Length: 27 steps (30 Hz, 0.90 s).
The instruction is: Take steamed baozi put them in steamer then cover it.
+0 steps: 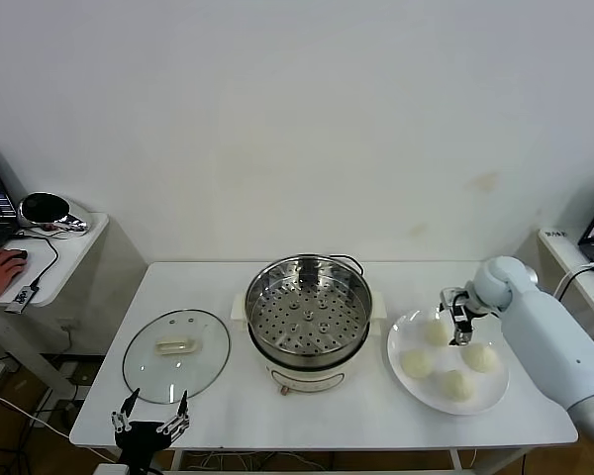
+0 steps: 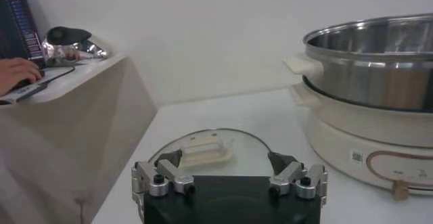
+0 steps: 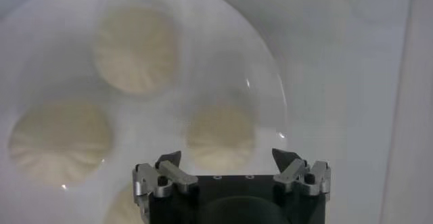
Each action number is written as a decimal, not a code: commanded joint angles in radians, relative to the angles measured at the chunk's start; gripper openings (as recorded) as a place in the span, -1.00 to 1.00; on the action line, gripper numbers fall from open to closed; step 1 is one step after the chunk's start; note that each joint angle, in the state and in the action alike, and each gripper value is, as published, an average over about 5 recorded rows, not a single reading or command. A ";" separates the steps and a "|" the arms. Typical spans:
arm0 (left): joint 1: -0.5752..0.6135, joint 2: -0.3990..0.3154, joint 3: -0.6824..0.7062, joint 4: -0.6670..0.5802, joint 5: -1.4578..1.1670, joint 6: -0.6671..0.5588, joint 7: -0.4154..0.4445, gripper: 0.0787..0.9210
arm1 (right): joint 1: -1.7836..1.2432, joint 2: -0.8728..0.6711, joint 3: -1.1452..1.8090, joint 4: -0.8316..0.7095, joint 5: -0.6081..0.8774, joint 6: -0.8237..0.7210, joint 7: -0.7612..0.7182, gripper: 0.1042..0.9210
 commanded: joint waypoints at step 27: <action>-0.007 -0.003 0.006 0.010 0.008 0.000 0.001 0.77 | 0.004 0.022 -0.009 -0.058 0.001 0.002 0.054 0.43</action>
